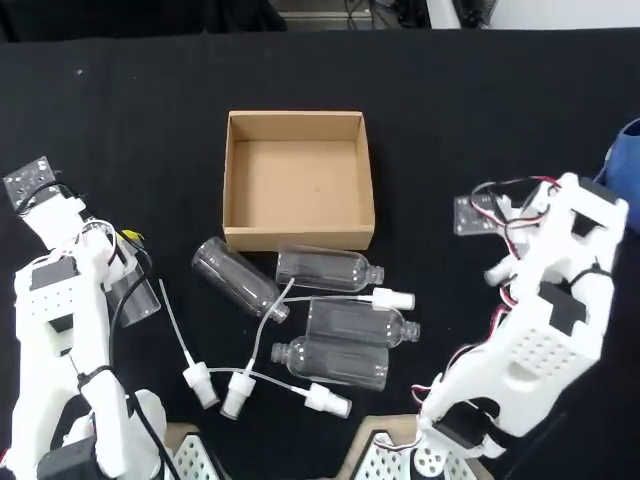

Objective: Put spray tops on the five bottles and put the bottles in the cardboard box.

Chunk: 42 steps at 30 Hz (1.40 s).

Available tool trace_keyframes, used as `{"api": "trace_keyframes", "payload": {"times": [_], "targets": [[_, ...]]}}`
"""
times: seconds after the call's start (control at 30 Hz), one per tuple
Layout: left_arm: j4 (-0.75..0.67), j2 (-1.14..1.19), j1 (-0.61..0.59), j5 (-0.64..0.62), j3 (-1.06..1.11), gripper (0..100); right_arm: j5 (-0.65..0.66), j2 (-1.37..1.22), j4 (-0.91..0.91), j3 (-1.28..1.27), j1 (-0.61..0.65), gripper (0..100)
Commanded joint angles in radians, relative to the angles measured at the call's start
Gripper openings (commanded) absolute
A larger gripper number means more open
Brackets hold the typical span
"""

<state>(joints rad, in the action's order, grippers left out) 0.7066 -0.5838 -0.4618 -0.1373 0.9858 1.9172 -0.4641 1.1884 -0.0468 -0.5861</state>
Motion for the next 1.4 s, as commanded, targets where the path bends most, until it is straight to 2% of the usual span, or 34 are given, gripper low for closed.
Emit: {"api": "trace_keyframes", "payload": {"times": [0.0, 0.1, 0.17, 0.23, 0.33, 0.4, 0.5, 0.63, 0.73, 1.0, 1.1, 1.2, 1.3, 1.37], "targets": [[-0.014, -0.002, 0.008, -0.003, -0.007, 3, -0.147, 0.012, -0.005, 0.059, 0.014, 1.2], [-0.014, -0.002, 0.007, -0.003, -0.007, 3, -0.304, 0.012, -0.005, 0.101, 0.012, 1.1], [-0.014, -0.002, 0.007, -0.003, -0.007, 3, -0.488, 0.005, -0.005, 0.127, 0.009, 1.1], [-0.014, -0.002, 0.008, -0.003, -0.007, 3, -0.73, 0.002, -0.006, 0.142, 0.008, 1.1], [-0.014, -0.002, 0.008, -0.003, -0.007, 3, -1.172, 0.002, -0.005, 0.151, -0.005, 1.1], [-0.012, -0.002, 0.008, -0.003, -0.007, 3, -1.398, 0.002, -0.008, 0.151, -0.021, 1.2], [-0.012, -0.002, 0.004, -0.003, -0.007, 3, -1.508, 0.002, -0.018, 0.143, -0.023, 3.8], [-0.012, -0.002, 0.002, -0.003, -0.007, 3, -1.514, 0.001, -0.015, 0.143, -0.021, 16.7], [-0.012, -0.002, 0.002, -0.003, -0.007, 3, -1.425, 0.002, -0.012, 0.145, -0.009, 21.7], [-0.012, -0.002, 0.002, -0.003, -0.007, 3, -0.885, -0.033, -0.018, 0.153, 0.014, 21.9], [-0.012, -0.002, 0.002, -0.003, -0.007, 3, -0.743, -0.076, -0.018, 0.147, 0.012, 21.9], [-0.012, -0.002, 0.002, -0.003, -0.007, 3, -0.677, -0.119, -0.02, 0.156, 0.009, 18.8], [-0.012, -0.002, 0.002, -0.003, -0.007, 3, -0.694, -0.122, -0.011, 0.213, 0.009, 1.6], [-0.012, -0.002, 0.002, -0.003, -0.007, 3, -0.749, -0.105, -0.002, 0.257, 0.006, 3.6]]}}
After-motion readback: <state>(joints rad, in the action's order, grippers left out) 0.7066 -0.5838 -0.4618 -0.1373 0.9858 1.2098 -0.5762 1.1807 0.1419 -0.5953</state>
